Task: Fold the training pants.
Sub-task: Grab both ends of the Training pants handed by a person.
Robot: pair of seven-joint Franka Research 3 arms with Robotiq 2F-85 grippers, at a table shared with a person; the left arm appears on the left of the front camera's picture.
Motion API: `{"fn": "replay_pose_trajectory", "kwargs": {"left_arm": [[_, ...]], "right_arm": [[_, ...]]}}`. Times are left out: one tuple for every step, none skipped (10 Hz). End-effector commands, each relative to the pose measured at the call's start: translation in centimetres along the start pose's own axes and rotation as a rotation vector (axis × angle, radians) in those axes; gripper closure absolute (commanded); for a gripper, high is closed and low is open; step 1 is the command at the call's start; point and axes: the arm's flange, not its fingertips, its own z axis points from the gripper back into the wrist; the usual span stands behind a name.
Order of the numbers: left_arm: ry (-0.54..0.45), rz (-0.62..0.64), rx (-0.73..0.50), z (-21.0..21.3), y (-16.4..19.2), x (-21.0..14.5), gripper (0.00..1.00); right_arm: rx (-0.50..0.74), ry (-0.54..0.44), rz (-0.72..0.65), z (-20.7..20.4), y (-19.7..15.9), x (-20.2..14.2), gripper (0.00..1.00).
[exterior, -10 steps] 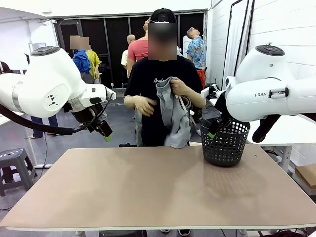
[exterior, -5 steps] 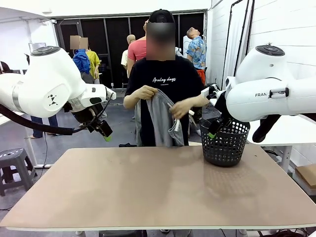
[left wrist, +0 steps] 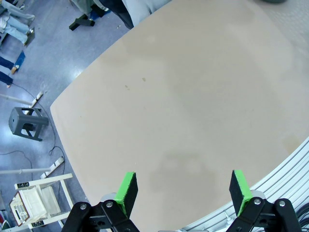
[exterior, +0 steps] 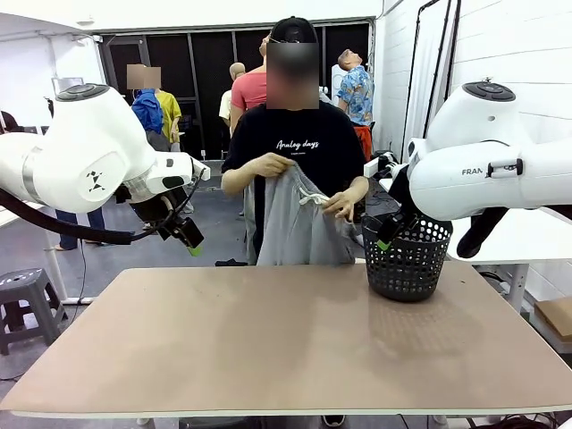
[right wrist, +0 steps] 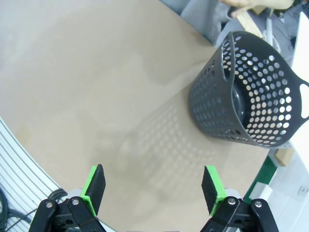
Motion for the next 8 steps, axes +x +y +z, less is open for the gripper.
{"fn": "replay_pose_trajectory", "kwargs": {"left_arm": [[-0.006,-0.003,0.0,0.03,0.07,0.03,0.0],[-0.006,-0.003,0.0,0.03,0.07,0.03,0.0],[-0.006,-0.003,0.0,0.03,0.07,0.03,0.0],[-0.006,-0.003,0.0,0.03,0.07,0.03,0.0],[-0.006,-0.003,0.0,0.03,0.07,0.03,0.0],[-0.006,-0.003,0.0,0.03,0.07,0.03,0.0],[-0.006,-0.003,0.0,0.03,0.07,0.03,0.0],[-0.006,-0.003,0.0,0.03,0.07,0.03,0.0]], "right_arm": [[0.002,-0.005,0.001,-0.18,0.03,0.12,0.0],[0.002,-0.005,0.001,-0.18,0.03,0.12,0.0],[0.002,-0.005,0.001,-0.18,0.03,0.12,0.0],[0.002,-0.005,0.001,-0.18,0.03,0.12,0.0],[0.002,-0.005,0.001,-0.18,0.03,0.12,0.0],[0.002,-0.005,0.001,-0.18,0.03,0.12,0.0],[0.002,-0.005,0.001,-0.18,0.03,0.12,0.0],[0.002,-0.005,0.001,-0.18,0.03,0.12,0.0]]}}
